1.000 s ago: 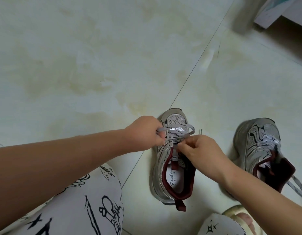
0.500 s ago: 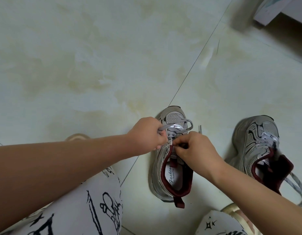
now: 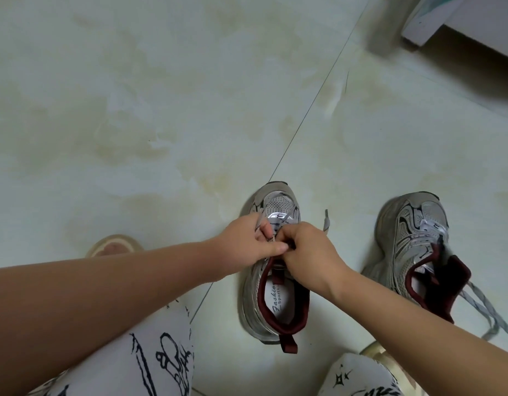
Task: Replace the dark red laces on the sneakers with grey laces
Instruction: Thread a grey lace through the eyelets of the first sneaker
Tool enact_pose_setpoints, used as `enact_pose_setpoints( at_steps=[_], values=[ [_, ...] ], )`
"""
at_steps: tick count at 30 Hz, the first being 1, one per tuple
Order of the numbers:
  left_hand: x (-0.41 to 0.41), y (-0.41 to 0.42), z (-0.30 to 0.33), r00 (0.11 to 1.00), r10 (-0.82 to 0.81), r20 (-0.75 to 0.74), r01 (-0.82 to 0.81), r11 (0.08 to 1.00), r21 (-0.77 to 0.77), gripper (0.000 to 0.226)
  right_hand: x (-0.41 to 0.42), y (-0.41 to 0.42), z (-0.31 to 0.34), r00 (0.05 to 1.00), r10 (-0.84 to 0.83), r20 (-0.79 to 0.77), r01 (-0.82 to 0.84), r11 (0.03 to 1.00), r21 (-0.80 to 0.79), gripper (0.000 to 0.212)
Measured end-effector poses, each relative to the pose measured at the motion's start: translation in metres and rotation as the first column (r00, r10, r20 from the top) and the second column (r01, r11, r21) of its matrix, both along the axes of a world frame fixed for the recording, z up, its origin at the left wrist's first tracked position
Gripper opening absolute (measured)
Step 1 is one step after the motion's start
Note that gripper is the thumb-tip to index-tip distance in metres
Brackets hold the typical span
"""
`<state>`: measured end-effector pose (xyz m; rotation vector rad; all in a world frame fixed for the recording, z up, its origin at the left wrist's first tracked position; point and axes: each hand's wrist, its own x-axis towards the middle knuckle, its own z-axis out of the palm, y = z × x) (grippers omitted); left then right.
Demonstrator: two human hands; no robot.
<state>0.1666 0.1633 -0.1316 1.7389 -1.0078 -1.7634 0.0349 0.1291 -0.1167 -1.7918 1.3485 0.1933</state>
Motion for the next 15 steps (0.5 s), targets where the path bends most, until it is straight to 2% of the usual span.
enact_pose_setpoints(
  at_steps=[4,6,7,8,9,11,13,15],
  values=[
    [0.004,0.003,-0.001,1.000,0.006,-0.014,-0.006,1.000,0.001,0.025,-0.008,-0.011,0.008,1.000,0.019,-0.014,-0.018,0.995,0.096,0.032],
    [0.002,0.003,-0.002,0.999,0.052,-0.001,-0.052,0.999,0.013,0.026,-0.013,-0.018,0.019,0.983,-0.139,0.122,0.105,0.962,0.251,0.034],
    [0.001,0.004,-0.003,0.998,0.067,0.008,-0.067,0.998,0.019,0.026,-0.017,-0.022,0.026,0.937,-0.262,0.230,0.169,0.919,0.356,0.033],
    [0.000,0.004,-0.004,0.997,0.071,0.018,-0.071,0.997,0.021,0.025,-0.021,-0.026,0.033,0.854,-0.401,0.332,0.216,0.853,0.475,0.030],
    [-0.001,0.004,-0.004,0.997,0.067,0.030,-0.067,0.998,0.014,0.023,-0.026,-0.031,0.040,0.730,-0.553,0.402,0.238,0.757,0.609,0.024],
    [-0.002,0.005,-0.006,0.996,0.051,0.068,-0.050,0.998,-0.023,0.020,-0.035,-0.042,0.052,0.430,-0.791,0.436,0.191,0.552,0.812,0.013],
    [-0.005,0.006,-0.007,0.993,0.046,0.111,-0.038,0.997,-0.072,0.021,-0.044,-0.054,0.063,0.249,-0.853,0.460,0.170,0.505,0.846,0.007],
    [-0.007,0.005,-0.006,0.983,0.048,0.178,-0.023,0.990,-0.140,0.022,-0.051,-0.066,0.076,0.149,-0.862,0.484,0.225,0.506,0.833,0.012]
  ],
)
